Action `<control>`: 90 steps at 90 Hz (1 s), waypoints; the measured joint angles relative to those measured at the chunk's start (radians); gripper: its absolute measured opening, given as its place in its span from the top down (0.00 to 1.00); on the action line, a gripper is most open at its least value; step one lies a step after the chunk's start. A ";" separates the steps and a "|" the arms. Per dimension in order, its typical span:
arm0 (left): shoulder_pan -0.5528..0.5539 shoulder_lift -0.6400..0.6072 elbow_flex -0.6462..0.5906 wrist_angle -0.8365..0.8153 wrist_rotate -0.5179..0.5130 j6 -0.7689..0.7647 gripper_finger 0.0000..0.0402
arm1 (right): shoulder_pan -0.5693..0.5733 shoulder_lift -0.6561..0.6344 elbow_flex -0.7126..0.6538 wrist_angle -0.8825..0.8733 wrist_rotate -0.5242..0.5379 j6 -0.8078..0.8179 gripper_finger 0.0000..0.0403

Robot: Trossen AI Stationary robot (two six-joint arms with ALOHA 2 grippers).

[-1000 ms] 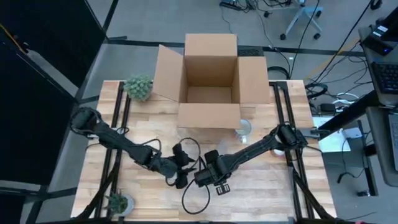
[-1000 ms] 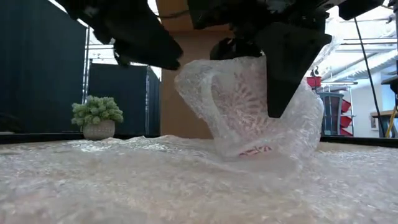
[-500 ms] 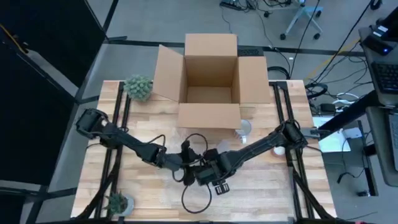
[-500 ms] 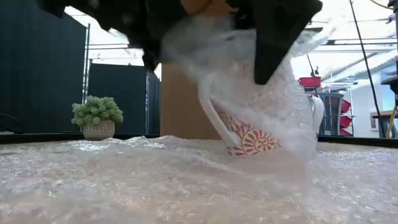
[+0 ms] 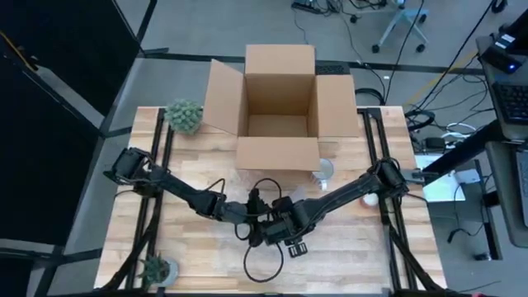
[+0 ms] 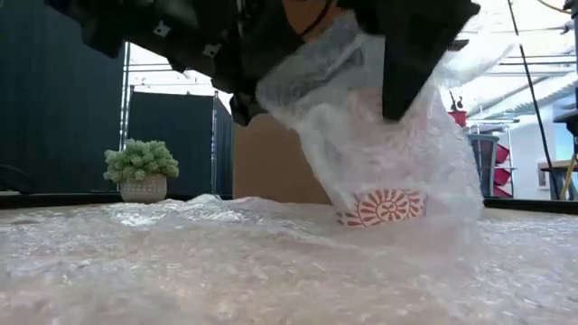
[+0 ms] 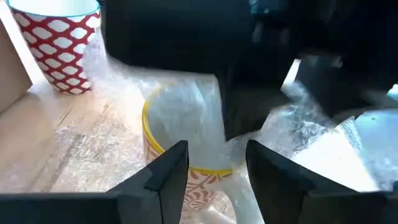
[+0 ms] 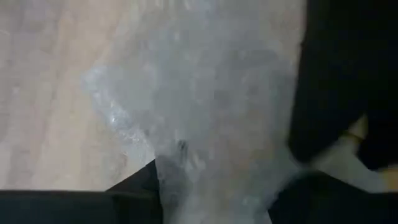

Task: Wrap mug
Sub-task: Wrap the orange mug with the bubble wrap

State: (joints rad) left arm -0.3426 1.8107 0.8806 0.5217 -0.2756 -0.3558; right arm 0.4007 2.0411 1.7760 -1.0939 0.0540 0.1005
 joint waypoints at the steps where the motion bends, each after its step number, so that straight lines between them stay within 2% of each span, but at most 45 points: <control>1: 0.000 0.000 0.000 0.000 0.000 -0.001 0.63 | 0.000 -0.004 0.000 0.000 0.000 0.001 0.59; 30: 0.000 0.001 -0.001 0.000 0.000 -0.003 0.63 | 0.001 -0.160 0.001 -0.055 0.001 0.058 0.59; 43: 0.000 0.002 -0.001 0.000 0.000 -0.003 0.63 | 0.006 -0.233 0.001 -0.143 0.004 0.140 0.59; 50: 0.000 0.002 -0.001 0.001 0.001 -0.003 0.63 | 0.018 -0.266 -0.025 -0.160 0.040 0.193 0.59; 59: 0.000 0.003 -0.002 0.011 0.005 -0.003 0.63 | 0.045 -0.311 -0.112 -0.173 0.083 0.278 0.59; 73: 0.000 0.003 -0.003 0.022 0.015 -0.004 0.63 | 0.105 -0.401 -0.336 -0.146 0.087 0.475 0.59; 82: 0.000 0.004 -0.003 0.023 0.015 -0.004 0.63 | 0.152 -0.450 -0.469 -0.049 0.115 0.582 0.59; 90: 0.000 0.004 -0.003 0.024 0.015 -0.004 0.63 | 0.172 -0.466 -0.536 0.090 0.157 0.599 0.59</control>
State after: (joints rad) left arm -0.3424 1.8145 0.8776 0.5454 -0.2604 -0.3595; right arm 0.5728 1.5749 1.2401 -1.0038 0.2114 0.6994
